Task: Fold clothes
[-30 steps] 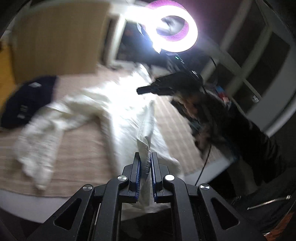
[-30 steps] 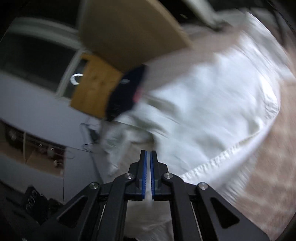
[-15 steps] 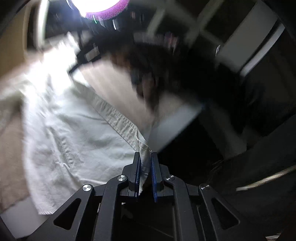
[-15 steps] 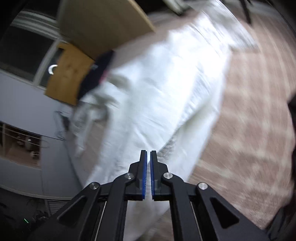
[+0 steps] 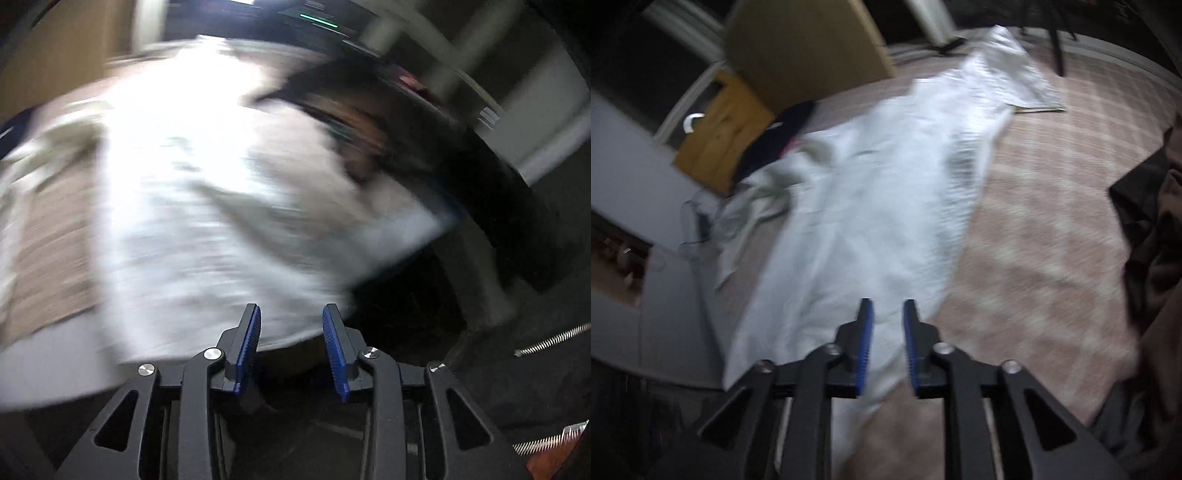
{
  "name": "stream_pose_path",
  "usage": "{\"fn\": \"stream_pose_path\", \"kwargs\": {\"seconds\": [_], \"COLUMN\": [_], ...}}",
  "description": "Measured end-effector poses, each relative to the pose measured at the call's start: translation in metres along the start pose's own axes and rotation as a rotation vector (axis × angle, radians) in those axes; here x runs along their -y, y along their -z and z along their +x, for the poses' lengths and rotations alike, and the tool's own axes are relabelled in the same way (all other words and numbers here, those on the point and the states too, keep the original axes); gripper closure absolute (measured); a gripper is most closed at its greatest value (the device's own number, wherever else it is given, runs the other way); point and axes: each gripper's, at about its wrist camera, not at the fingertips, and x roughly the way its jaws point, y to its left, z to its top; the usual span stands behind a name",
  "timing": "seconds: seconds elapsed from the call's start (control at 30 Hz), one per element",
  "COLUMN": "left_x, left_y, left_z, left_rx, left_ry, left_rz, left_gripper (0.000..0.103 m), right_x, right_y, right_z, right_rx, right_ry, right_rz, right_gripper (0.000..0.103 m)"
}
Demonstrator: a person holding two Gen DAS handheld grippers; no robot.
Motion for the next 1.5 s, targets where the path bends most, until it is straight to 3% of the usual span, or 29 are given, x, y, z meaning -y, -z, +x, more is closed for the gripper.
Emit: {"fn": "stream_pose_path", "kwargs": {"seconds": [0.07, 0.13, 0.2, 0.27, 0.4, 0.47, 0.5, 0.6, 0.7, 0.77, 0.87, 0.9, 0.97, 1.03, 1.17, 1.3, 1.37, 1.5], "left_x": [-0.043, -0.077, -0.097, -0.104, -0.098, -0.093, -0.093, -0.098, -0.112, -0.122, -0.116, -0.114, -0.110, -0.083, -0.017, 0.043, 0.059, 0.080], "left_y": [0.003, 0.006, 0.004, 0.000, -0.004, -0.006, -0.007, -0.009, -0.004, -0.001, -0.006, -0.007, -0.010, -0.019, -0.031, -0.038, -0.033, -0.012], "left_z": [-0.013, -0.016, -0.002, 0.019, 0.055, 0.073, 0.073, 0.045, 0.015, 0.017, 0.012, 0.010, 0.006, 0.005, 0.025, 0.052, 0.069, 0.093], "left_rx": [0.025, 0.029, 0.001, -0.039, -0.123, -0.166, -0.178, -0.130, -0.075, -0.096, -0.090, -0.088, -0.084, -0.062, -0.031, -0.015, -0.040, -0.101], "left_ry": [-0.056, -0.094, -0.074, -0.036, -0.050, -0.034, -0.018, 0.064, 0.069, 0.018, -0.025, -0.040, -0.068, -0.061, -0.005, 0.030, 0.039, -0.040], "left_rz": [-0.115, -0.178, -0.211, -0.215, -0.145, -0.126, -0.124, -0.136, -0.140, -0.130, -0.075, -0.057, -0.020, 0.058, 0.183, 0.270, 0.266, 0.302], "left_gripper": [0.061, 0.061, 0.061, 0.061, 0.062, 0.079, 0.099, 0.100, 0.097, 0.097, 0.097, 0.093, 0.076, 0.067, 0.062, 0.062, 0.062, 0.062], "right_x": [-0.018, -0.032, -0.041, -0.041, -0.038, -0.036, -0.036, -0.040, -0.045, -0.044, -0.046, -0.046, -0.039, -0.028, 0.001, 0.031, 0.043, 0.059], "right_y": [0.019, 0.046, 0.073, 0.098, 0.130, 0.137, 0.139, 0.138, 0.134, 0.129, 0.108, 0.098, 0.075, 0.048, -0.012, -0.060, -0.074, -0.090], "right_z": [-0.006, -0.005, 0.003, 0.013, 0.030, 0.032, 0.031, 0.022, 0.015, 0.012, 0.001, -0.008, -0.023, -0.035, -0.046, -0.023, -0.004, 0.034], "right_rx": [0.000, -0.006, -0.029, -0.061, -0.097, -0.095, -0.093, -0.079, -0.063, -0.060, -0.024, 0.001, 0.041, 0.062, 0.053, 0.020, -0.024, -0.105], "right_ry": [-0.041, -0.057, -0.042, -0.025, -0.010, 0.005, 0.013, 0.032, 0.019, 0.005, 0.059, 0.073, 0.105, 0.149, 0.191, 0.175, 0.161, 0.134], "right_rz": [-0.022, -0.034, -0.017, 0.028, 0.119, 0.150, 0.157, 0.158, 0.160, 0.173, 0.173, 0.163, 0.149, 0.132, 0.058, 0.015, -0.002, -0.047], "right_gripper": [0.065, 0.064, 0.064, 0.064, 0.064, 0.064, 0.064, 0.064, 0.064, 0.064, 0.064, 0.064, 0.064, 0.063, 0.053, 0.052, 0.052, 0.052]}}
